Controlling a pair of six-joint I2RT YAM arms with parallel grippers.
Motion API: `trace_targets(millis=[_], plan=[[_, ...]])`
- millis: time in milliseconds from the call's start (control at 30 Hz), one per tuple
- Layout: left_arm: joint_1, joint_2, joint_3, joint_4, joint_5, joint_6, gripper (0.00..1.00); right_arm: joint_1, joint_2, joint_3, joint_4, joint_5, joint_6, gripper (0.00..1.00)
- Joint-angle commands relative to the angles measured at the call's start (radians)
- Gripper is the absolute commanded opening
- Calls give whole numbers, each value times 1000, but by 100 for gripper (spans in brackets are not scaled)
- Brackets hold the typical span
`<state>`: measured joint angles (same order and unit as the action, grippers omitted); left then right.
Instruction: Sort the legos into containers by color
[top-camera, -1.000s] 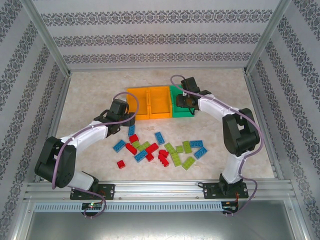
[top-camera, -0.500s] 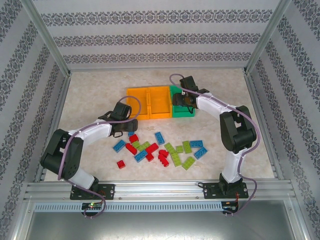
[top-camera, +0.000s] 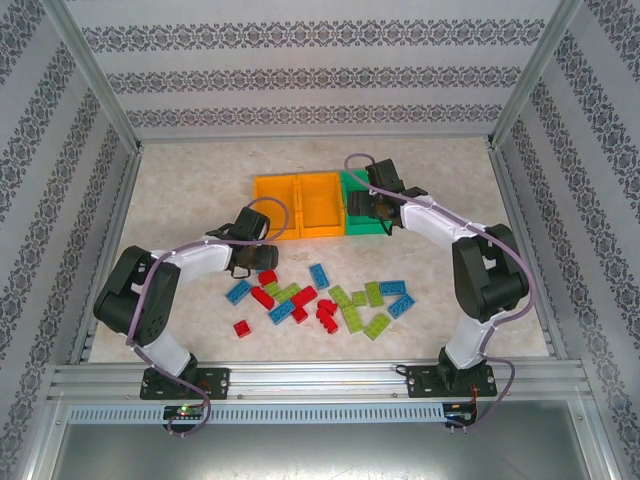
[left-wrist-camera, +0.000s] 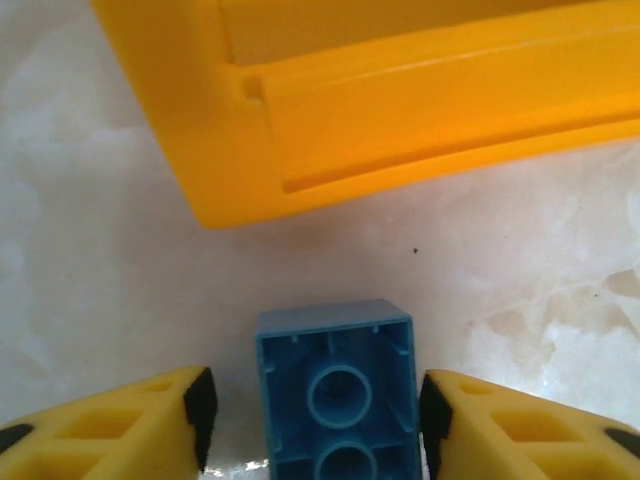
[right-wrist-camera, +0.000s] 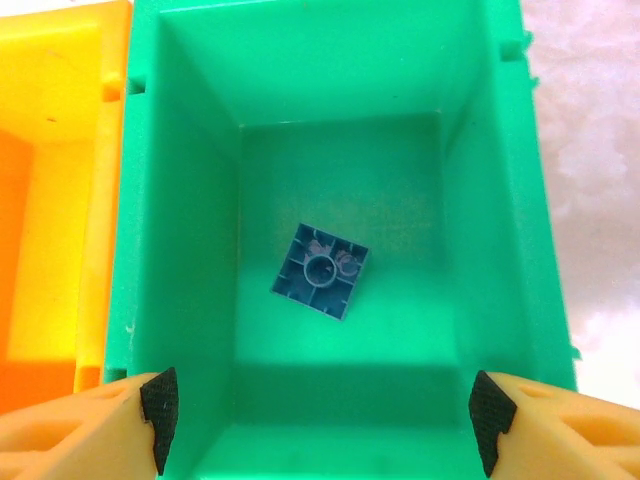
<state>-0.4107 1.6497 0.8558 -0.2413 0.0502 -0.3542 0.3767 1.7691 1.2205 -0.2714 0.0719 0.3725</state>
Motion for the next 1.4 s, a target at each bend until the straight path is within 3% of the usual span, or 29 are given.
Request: trace_targets(millis=[0, 133, 267, 533, 700, 867, 1100, 1367], plan=[[-20, 31, 39, -41, -5, -15, 48, -8, -63, -33, 34, 32, 20, 79], [-23, 26, 43, -40, -17, -22, 30, -20, -99, -63, 34, 40, 17, 80], [-25, -15, 44, -51, -50, -30, 23, -31, -144, -112, 33, 49, 6, 80], [-66, -142, 116, -85, -98, -28, 20, -40, -235, -227, -69, 83, 8, 84], [-123, -140, 238, -75, -108, 12, 21, -68, -318, -322, -127, 46, 80, 86], [-141, -6, 443, -39, 15, 51, 22, -66, -409, -430, -139, -25, 108, 88], [-161, 256, 772, -28, 209, 50, 24, -41, -509, -547, -157, -2, 166, 90], [-163, 521, 1063, -25, 372, -59, 26, -22, -552, -593, -155, -53, 191, 91]])
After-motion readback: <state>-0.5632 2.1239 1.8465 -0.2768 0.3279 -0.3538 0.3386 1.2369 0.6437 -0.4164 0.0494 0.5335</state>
